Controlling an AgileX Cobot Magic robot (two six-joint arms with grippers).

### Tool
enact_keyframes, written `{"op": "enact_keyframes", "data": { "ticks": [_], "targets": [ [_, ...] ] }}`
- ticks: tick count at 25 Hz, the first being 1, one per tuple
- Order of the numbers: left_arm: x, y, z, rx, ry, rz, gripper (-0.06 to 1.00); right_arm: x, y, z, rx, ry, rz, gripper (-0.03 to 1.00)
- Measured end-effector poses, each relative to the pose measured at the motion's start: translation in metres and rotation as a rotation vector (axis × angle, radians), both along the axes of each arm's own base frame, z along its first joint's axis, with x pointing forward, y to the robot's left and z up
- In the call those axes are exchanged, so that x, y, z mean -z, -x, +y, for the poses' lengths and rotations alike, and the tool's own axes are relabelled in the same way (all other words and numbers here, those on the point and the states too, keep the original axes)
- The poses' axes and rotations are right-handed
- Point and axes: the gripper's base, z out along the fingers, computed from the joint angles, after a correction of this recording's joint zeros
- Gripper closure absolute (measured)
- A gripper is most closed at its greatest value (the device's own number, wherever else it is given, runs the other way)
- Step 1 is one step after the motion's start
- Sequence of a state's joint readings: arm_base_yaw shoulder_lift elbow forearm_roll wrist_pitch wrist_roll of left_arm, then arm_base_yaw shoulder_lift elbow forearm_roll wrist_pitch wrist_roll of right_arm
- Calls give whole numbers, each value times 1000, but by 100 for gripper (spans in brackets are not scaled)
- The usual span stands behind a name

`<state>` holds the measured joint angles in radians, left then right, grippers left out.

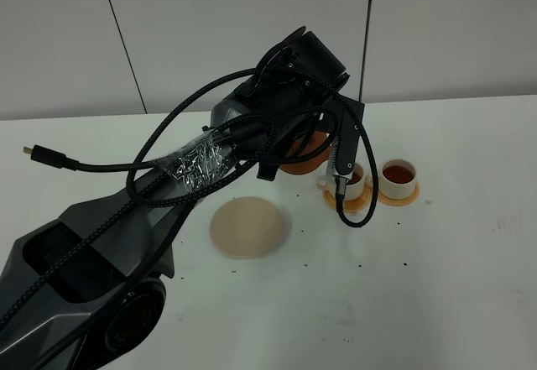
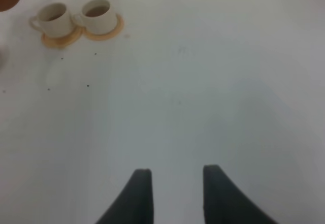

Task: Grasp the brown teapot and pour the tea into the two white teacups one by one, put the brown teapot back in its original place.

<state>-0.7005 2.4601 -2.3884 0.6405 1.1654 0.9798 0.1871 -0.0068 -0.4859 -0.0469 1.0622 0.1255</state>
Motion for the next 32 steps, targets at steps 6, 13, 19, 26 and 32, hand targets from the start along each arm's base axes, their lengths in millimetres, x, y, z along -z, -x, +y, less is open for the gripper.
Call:
{"op": "enact_keyframes", "data": {
  "ticks": [6,13,19,26,32],
  "targets": [
    [0,0,0,0,0,0,78,0,0,0,0,0,0,73],
    [0,0,0,2,-2,1,78,0,0,0,0,0,0,73],
    [0,0,0,4,-2,0,78,0,0,0,0,0,0,73],
    [0,-1,0,10,-3,-4,78,0,0,0,0,0,0,73],
    [0,-1,0,11,-3,-6,78,0,0,0,0,1,0,73]
  ]
}}
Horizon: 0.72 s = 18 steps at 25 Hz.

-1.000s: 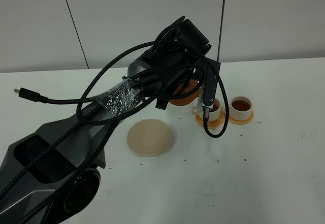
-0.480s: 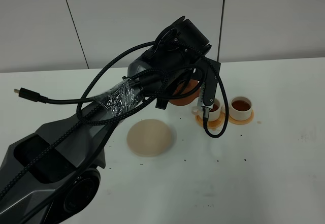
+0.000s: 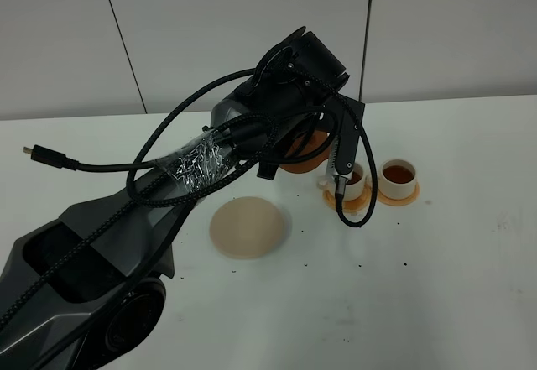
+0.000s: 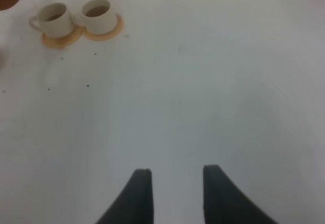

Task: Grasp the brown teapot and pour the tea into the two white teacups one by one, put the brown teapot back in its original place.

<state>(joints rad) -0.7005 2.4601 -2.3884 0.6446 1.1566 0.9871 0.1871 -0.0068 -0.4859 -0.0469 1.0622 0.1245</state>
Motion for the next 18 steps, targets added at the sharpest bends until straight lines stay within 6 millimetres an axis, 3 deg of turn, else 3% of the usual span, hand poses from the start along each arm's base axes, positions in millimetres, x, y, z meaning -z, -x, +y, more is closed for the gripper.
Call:
{"op": "enact_keyframes", "data": {
  "ticks": [18],
  "targets": [
    [0,0,0,0,1,1,78,0,0,0,0,-1,0,73]
  ]
}}
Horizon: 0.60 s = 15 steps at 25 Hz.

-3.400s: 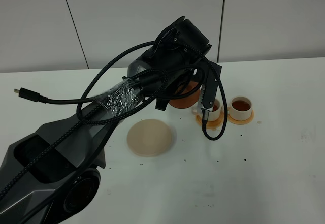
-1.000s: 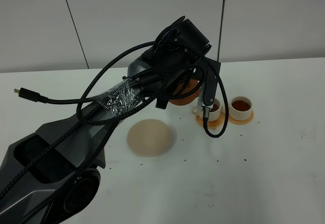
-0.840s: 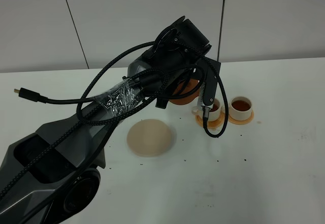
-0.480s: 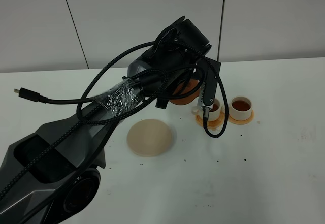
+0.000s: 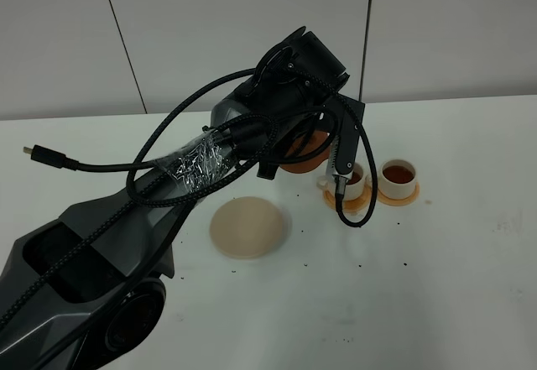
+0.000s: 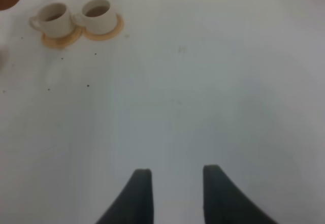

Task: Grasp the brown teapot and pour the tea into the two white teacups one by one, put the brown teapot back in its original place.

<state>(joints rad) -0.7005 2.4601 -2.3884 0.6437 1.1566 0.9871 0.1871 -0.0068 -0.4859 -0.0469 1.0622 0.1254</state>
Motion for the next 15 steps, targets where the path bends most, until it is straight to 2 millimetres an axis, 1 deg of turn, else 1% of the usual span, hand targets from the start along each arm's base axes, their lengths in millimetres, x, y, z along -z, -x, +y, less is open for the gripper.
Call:
{"op": "enact_keyframes", "data": {
  "ticks": [15],
  "targets": [
    [0,3,-5,18,2,-7,78,0,0,0,0,0,0,73]
  ]
}}
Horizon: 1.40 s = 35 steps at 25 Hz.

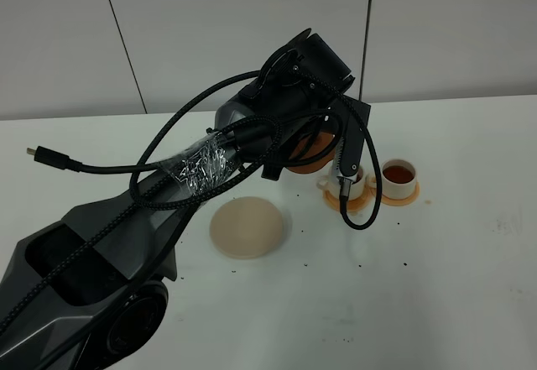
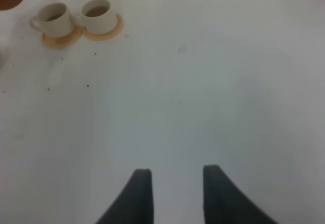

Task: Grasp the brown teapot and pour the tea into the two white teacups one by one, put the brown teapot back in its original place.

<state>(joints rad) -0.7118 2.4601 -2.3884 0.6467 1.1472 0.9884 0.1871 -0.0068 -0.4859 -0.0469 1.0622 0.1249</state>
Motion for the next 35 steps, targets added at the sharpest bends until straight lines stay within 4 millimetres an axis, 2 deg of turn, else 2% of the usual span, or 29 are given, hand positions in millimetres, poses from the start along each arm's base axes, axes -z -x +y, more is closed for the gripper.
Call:
{"op": "enact_keyframes", "data": {
  "ticks": [18,35],
  "targets": [
    [0,3,-4,2,1,-1,78,0,0,0,0,-1,0,73],
    [2,5,-2,-83,57,20,78,0,0,0,0,0,0,73]
  ]
}}
